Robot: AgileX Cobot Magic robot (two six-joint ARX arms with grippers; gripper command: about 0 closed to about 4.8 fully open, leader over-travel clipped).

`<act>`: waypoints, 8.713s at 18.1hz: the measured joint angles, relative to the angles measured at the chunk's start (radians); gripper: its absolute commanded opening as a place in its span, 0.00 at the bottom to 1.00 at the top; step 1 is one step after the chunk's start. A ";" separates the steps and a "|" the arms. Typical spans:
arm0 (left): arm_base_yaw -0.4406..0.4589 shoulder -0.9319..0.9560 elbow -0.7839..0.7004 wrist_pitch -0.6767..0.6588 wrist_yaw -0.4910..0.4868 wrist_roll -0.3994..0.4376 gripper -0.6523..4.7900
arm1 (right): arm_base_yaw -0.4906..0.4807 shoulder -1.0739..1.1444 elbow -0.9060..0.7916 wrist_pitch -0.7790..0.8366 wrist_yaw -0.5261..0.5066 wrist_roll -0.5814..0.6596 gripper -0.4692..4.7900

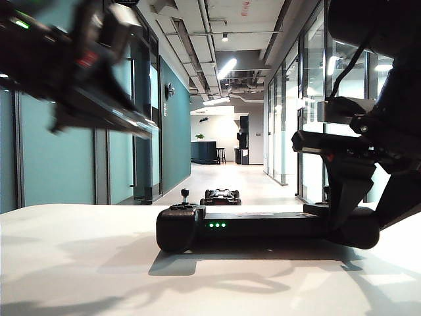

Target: Push the left joystick on the remote control sitting on the white table forward to make the robot dog walk in a straight line until it approaches the door.

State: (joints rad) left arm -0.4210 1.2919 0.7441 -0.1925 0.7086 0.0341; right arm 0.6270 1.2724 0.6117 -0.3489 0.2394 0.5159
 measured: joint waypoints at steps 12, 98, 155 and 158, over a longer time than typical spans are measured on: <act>-0.085 0.243 0.000 0.197 -0.175 -0.018 0.11 | 0.000 0.000 0.000 -0.001 0.000 0.000 0.41; -0.107 0.380 0.003 0.461 -0.213 -0.117 0.11 | 0.000 0.000 -0.001 -0.001 -0.005 0.004 0.41; -0.106 -0.432 0.005 -0.230 -0.511 -0.143 0.11 | 0.000 0.000 -0.001 -0.001 0.000 -0.030 0.68; -0.106 -0.468 0.005 -0.232 -0.512 -0.163 0.11 | 0.000 0.000 0.000 0.008 0.000 -0.049 0.68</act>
State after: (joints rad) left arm -0.5274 0.8242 0.7490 -0.4240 0.1970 -0.1287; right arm 0.6266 1.2724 0.6117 -0.3412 0.2394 0.4667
